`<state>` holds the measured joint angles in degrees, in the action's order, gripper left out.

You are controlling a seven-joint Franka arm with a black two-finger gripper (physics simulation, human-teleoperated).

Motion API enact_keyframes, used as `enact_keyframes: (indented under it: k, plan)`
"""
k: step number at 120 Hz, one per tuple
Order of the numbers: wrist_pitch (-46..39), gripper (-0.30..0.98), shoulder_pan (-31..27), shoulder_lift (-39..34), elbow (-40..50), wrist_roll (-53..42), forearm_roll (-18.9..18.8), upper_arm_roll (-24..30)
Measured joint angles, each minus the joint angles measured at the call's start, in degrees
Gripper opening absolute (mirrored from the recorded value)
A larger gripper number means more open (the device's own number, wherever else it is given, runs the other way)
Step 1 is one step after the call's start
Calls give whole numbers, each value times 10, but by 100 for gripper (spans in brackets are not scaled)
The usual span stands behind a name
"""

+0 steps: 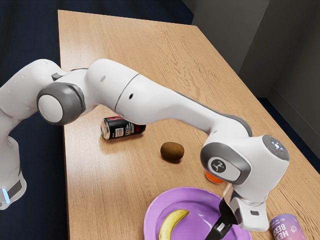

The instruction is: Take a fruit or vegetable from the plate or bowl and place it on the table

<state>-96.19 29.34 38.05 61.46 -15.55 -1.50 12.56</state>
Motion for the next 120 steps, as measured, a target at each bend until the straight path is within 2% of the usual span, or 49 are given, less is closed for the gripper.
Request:
enact_keyframes:
  k: [108, 120]
  plan:
    - [-19, 69, -1, 5, 11, -8, 7, -10]
    - [-22, 74, 0, 8, 12, -8, 7, -10]
